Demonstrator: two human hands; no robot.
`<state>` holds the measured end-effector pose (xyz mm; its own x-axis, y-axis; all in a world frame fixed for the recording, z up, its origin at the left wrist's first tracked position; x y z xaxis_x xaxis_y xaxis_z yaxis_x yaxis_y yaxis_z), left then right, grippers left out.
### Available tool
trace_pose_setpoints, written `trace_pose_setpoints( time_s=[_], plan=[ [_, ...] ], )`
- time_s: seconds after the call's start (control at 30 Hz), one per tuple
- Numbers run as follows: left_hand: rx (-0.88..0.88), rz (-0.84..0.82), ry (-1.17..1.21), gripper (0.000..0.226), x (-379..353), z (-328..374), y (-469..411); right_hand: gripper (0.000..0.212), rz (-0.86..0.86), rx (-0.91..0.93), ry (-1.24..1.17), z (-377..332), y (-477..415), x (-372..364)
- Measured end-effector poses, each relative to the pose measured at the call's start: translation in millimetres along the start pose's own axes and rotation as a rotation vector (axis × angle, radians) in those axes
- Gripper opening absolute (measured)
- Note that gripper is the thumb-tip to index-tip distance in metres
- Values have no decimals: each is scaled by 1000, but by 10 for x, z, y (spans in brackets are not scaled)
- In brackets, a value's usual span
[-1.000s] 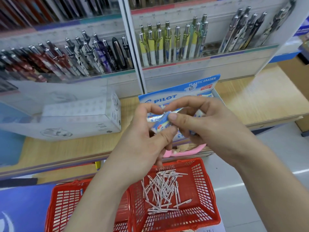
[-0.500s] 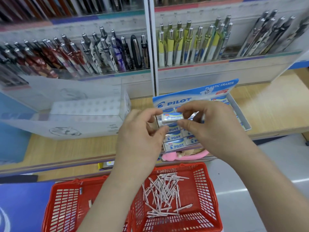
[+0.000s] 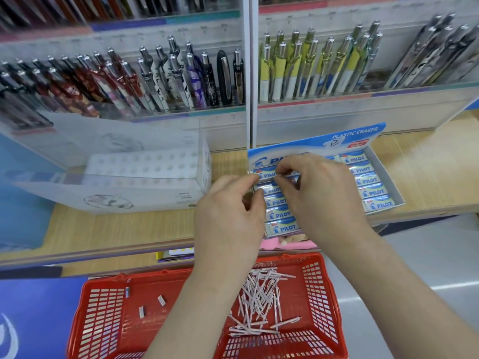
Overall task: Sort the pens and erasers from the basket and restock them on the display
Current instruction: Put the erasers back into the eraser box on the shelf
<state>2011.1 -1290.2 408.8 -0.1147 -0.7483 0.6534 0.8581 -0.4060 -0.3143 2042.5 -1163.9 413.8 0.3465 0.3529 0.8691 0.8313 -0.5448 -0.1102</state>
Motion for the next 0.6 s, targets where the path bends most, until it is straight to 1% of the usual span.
trace_pose_setpoints(
  time_s=[0.1, 0.17, 0.23, 0.33, 0.4, 0.43, 0.53, 0.6],
  plan=[
    [-8, -29, -33, 29, 4, 11, -6, 11, -53, -8, -28, 5, -5, -2],
    [-20, -48, -63, 27, 17, 24, -4, 15, -93, -34, -92, 14, 6, 35],
    [-25, -67, -84, 26, 26, 30, -2, 23, -136, -82, -233, 33, 30, 105],
    [-24, -74, -105, 29, 47, 41, 1, 34, -286, -179, -497, 96, 78, 202],
    [-29, -40, -74, 29, 101, 83, 22, 38, -348, -171, -596, 116, 127, 255],
    [-20, -17, -3, 27, 130, 113, 35, 42, -364, -159, -620, 119, 152, 277],
    [104, -28, 367, 30, 180, 210, 55, 74, -428, -170, -637, 118, 192, 315],
    [158, -74, 516, 33, 185, 249, 51, 79, -462, -152, -588, 114, 206, 318]
  ],
)
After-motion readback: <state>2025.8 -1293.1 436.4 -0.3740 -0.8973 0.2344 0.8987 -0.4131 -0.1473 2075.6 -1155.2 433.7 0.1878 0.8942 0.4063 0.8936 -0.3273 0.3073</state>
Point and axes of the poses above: each hand's wrist, its own y-axis away from the middle knuckle, its own x-axis out of the back of the hand, z = x × y, the point moved 2 cm from there along -y, towards the middle knuckle, and after that the axes turned 12 degrees about -x, right-handed, at the moved point
